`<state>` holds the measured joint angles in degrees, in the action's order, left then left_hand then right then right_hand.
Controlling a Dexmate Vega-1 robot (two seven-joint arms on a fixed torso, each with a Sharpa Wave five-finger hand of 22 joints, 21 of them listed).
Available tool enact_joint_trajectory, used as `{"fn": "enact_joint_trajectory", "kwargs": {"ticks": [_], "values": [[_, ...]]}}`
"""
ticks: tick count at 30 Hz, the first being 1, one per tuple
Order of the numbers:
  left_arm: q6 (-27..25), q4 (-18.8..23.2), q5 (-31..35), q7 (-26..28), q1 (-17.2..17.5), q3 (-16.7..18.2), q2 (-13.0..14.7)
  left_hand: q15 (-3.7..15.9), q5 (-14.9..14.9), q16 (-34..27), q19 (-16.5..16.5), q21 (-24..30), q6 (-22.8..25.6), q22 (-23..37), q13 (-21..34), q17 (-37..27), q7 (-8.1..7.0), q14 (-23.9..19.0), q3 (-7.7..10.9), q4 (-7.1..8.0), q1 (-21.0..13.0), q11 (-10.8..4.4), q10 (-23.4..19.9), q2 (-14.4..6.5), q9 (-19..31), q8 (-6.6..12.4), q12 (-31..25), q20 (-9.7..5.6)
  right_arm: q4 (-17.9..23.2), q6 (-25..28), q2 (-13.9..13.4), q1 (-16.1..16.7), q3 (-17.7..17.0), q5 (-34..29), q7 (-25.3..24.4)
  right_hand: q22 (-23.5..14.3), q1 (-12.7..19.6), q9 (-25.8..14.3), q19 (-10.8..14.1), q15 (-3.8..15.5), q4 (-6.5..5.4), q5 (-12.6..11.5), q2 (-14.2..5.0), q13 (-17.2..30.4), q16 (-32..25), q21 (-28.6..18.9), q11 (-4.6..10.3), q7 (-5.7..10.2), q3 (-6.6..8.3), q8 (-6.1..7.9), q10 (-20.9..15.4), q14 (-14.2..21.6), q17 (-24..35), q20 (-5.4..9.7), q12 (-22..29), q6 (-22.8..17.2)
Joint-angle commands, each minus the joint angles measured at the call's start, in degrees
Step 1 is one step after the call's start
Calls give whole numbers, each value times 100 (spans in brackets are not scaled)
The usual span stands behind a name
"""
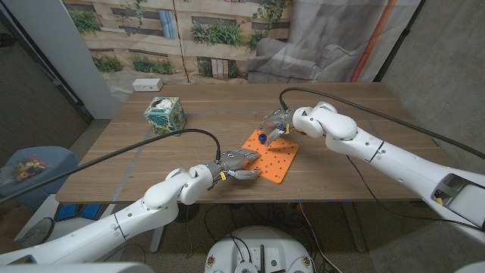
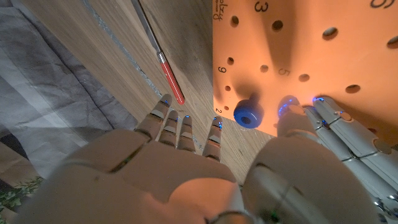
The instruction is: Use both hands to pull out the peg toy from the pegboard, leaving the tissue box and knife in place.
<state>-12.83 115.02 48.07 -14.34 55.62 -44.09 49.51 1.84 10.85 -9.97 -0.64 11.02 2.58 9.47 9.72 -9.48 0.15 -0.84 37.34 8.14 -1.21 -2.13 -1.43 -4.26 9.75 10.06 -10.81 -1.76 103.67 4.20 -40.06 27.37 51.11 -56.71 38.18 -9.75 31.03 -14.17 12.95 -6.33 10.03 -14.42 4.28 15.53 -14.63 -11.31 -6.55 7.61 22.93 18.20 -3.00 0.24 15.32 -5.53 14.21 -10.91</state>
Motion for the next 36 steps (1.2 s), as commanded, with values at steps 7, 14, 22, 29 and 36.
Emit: {"fn": "enact_joint_trajectory", "kwargs": {"ticks": [7, 14, 22, 29, 36], "values": [[117, -68, -135, -82, -69, -28, -2, 0, 29, -29, -52, 21, 118, 21, 23, -13, 58, -82, 78, 3, -74, 41, -134, -600, 16, 42, -31, -558, -176, 73, 106, 24, 40, -75, -370, -6, 281, -69, 254, 83, 1, -31, -24, 62, -109, -57, 67, 92, 112, 331, -164, 186, 62, 65, 70, -555], [132, -91, -162, -93, -93, -40, -18, 2, 26, -27, -66, 21, 158, 21, 23, -11, 49, -91, 101, -10, -83, 42, -141, -596, 17, 54, -29, -561, -250, 82, 129, 59, 12, 70, -518, -5, 457, -102, 391, 173, 11, -18, -23, 90, -160, -69, 146, 159, 154, 533, -318, 305, 82, 124, 116, -892], [132, -87, -186, -128, -106, -48, -13, 2, 22, -27, -58, 11, 195, 20, 24, -10, 54, -107, 130, -25, -92, 39, -155, -593, 18, 62, -29, -600, -316, 143, 129, 107, -8, 204, -693, -4, 603, -131, 547, 210, 3, 13, -15, 115, -205, -84, 209, 261, 178, 739, -419, 403, 108, 173, 137, -1241], [159, -97, -192, -144, -133, -60, -15, 0, 18, -26, -66, 8, 217, 19, 23, -8, 61, -125, 157, -43, -103, 32, -180, -587, 19, 62, -33, -600, -330, 220, 112, 159, -35, 264, -886, -5, 747, -157, 645, 288, 2, 38, -22, 138, -245, -77, 271, 341, 202, 935, -519, 477, 136, 205, 157, -1574], [191, -116, -208, -171, -161, -73, -19, 1, 16, -25, -83, 10, 231, 18, 24, -7, 66, -135, 177, -57, -111, 47, -198, -583, 19, 62, -35, -604, -342, 297, 99, 200, -51, 319, -1040, -5, 835, -179, 730, 314, -10, 66, -12, 156, -286, -74, 298, 321, 205, 1101, -613, 556, 163, 241, 175, -1848]]}}
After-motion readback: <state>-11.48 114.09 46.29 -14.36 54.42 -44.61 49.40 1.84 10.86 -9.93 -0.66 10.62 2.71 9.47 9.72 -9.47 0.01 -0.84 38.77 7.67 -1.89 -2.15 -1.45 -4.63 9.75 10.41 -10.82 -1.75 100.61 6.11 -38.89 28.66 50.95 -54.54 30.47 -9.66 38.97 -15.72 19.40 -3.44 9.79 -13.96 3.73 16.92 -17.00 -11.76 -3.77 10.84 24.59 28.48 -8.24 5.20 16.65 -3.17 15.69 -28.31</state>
